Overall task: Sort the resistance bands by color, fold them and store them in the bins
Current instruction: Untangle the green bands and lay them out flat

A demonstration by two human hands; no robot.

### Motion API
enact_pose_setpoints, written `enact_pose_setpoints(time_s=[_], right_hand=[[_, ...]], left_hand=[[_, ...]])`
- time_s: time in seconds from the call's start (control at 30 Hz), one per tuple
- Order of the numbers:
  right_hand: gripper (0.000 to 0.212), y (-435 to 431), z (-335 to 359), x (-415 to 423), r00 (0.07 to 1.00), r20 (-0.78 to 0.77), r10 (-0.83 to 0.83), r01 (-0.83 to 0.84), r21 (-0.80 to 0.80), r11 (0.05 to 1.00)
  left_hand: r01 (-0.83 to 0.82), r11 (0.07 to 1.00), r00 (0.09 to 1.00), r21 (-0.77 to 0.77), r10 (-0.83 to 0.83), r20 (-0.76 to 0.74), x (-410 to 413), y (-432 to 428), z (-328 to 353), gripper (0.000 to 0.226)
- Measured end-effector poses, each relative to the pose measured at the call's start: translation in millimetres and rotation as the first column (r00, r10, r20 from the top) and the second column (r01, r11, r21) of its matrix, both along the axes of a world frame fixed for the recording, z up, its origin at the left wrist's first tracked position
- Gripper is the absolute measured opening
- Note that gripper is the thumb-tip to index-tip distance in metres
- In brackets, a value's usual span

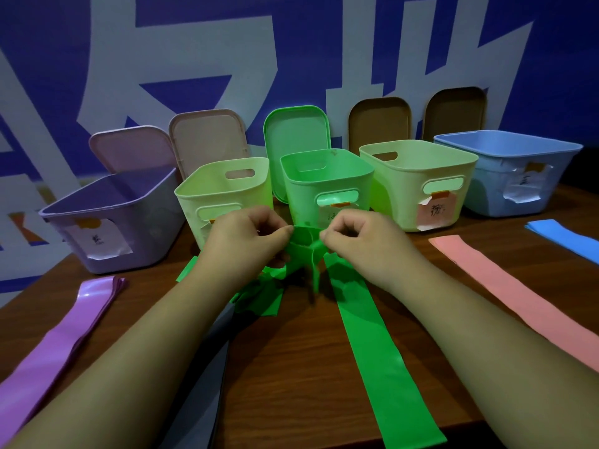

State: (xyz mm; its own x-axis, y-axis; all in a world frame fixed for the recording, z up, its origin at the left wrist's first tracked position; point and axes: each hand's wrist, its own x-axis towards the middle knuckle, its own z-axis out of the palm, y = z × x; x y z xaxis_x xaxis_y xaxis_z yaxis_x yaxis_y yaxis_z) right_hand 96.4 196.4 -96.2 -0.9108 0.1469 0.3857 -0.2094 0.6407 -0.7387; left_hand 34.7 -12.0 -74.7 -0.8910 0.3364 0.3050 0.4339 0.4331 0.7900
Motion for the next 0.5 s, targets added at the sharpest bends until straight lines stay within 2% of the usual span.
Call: enact_pose_setpoints(time_s=[0.03,0.13,0.2,0.3,0.37,0.43,0.5], right_hand=[[0.026,1,0,0,0.999,-0.002,-0.045,0.045,-0.027,0.999],[0.032,6,2,1,0.986,0.011,-0.169,0.169,-0.094,0.981],[0.032,10,3,1,0.974,0.029,-0.225,0.227,-0.145,0.963],[0.028,13,7,4,0.961,0.062,-0.269,0.276,-0.230,0.933],[0.034,15,8,5,0.959,0.084,-0.270,0.283,-0.283,0.917],[0.034,16,8,5,0.966,0.098,-0.241,0.260,-0.381,0.887],[0.027,15,8,2,0.977,0.107,-0.185,0.213,-0.493,0.844]], left_hand=[[-0.050,0.997,0.995,-0.058,0.045,-0.092,-1,-3,-1,0.009],[-0.139,0.987,0.955,-0.085,0.111,-0.276,-6,-10,1,0.010],[-0.223,0.972,0.929,-0.072,0.190,-0.318,-8,-12,4,0.012],[-0.336,0.941,0.911,0.029,0.333,-0.245,-12,-15,7,0.020],[-0.370,0.927,0.908,0.066,0.375,-0.185,-14,-19,7,0.024],[-0.286,0.941,0.955,0.181,0.296,-0.030,-17,-21,8,0.023],[-0.171,0.905,0.976,0.390,0.101,0.194,-19,-19,10,0.026]])
